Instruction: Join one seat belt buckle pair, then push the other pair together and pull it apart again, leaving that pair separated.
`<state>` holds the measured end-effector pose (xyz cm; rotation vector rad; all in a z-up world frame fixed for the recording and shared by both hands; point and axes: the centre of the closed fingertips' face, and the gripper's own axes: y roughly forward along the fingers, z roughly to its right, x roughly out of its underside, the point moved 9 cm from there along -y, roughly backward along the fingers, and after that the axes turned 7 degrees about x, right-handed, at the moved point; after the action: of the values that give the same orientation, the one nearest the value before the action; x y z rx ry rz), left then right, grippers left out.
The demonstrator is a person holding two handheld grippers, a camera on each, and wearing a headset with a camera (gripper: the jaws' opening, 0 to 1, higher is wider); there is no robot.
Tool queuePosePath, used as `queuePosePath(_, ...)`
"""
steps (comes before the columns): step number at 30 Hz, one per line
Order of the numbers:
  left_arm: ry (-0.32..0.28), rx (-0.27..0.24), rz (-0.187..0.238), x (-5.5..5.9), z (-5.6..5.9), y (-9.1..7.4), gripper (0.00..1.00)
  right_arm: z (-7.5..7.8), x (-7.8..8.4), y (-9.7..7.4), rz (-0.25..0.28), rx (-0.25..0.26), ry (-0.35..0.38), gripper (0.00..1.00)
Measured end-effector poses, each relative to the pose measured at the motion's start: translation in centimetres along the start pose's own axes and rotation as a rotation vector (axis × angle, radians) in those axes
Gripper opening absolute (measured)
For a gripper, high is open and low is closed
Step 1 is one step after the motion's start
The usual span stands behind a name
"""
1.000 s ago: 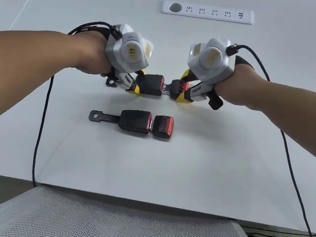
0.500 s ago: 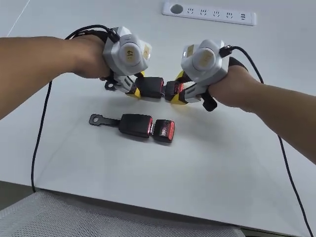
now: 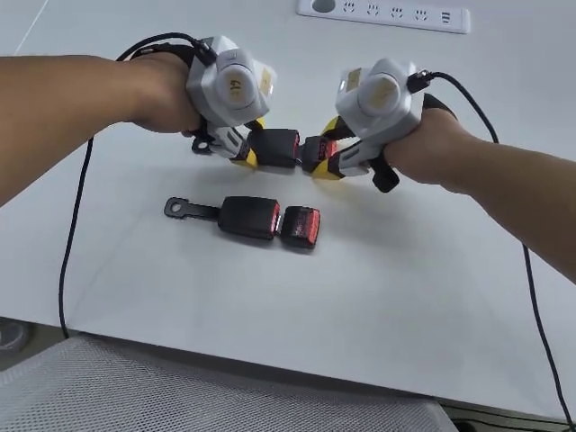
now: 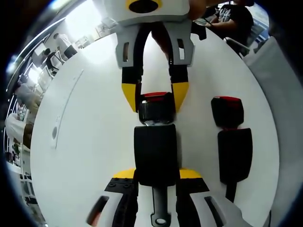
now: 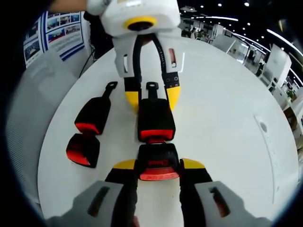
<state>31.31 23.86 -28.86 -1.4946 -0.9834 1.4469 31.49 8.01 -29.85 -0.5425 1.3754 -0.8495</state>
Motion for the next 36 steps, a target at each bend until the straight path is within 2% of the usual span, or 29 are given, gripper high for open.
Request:
queuePosePath(9, -0.006, 0.002, 0.004, 0.2, -0.2, 0.0, 0.3, -0.3, -0.1, -0.3, 0.004, 0.007, -0.002, 0.33)
queuePosePath(19, -0.006, 0.005, 0.001, 0.1, -0.1, 0.1, 0.3, -0.5, 0.0, -0.4, -0.019, 0.018, -0.015, 0.33)
queuePosePath(24, -0.005, 0.004, 0.002, -0.2, 0.2, -0.1, 0.31, -0.5, 0.4, -0.9, -0.029, 0.015, -0.001, 0.33)
queuePosePath(28, -0.006, 0.002, 0.006, -0.3, 0.3, -0.2, 0.31, -0.5, 0.7, -1.3, -0.033, 0.016, -0.025, 0.34)
queuePosePath(36, -0.008, 0.006, 0.005, -0.6, 0.6, -0.4, 0.31, -0.8, 0.7, -1.7, -0.021, 0.032, -0.015, 0.35)
